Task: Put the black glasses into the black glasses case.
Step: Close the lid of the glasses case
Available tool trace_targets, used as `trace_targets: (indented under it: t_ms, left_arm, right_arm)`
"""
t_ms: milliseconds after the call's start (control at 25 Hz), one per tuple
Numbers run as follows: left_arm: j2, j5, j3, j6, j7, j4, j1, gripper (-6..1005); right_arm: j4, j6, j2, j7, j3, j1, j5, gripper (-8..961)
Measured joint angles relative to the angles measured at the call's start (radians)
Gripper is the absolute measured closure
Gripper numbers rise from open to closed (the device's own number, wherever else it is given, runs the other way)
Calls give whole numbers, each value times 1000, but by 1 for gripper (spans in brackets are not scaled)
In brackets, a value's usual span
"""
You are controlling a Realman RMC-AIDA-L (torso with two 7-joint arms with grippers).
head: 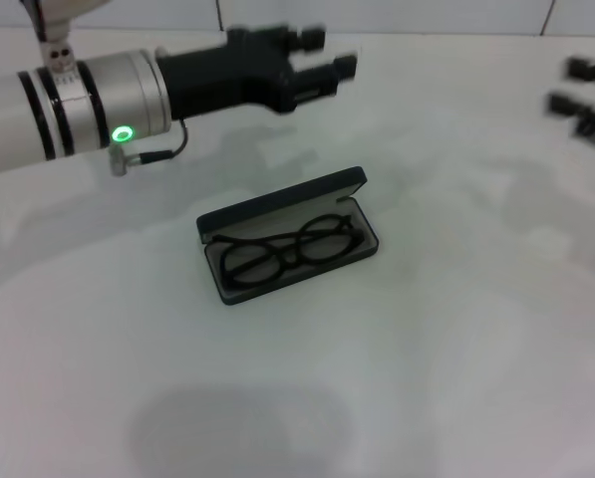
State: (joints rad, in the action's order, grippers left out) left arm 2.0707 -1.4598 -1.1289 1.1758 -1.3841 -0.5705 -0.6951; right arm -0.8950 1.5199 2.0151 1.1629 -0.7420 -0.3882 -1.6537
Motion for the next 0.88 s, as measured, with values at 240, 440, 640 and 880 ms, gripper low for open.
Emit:
trace_targets:
  t_ms: [240,440,640,880]
  left_arm:
    - [-5,-177,1,-30,-140,-15,-7,432]
    - [-1,-228,-4,-64,-196,-21,0,433]
    - [7,-308,-7,-124,-237,-21,7,433]
    - [13,-366,-11,-108,-244,-22,10,433]
  right_arm:
    - [65,-55,-2,0,72,2,1,538]
    - [67,-61,-1,-4,63,0,-11,514]
    - [67,-60,0,-31,42,-2,-14,482]
    - [68,-61,-1,-41,29,-3,-16,482]
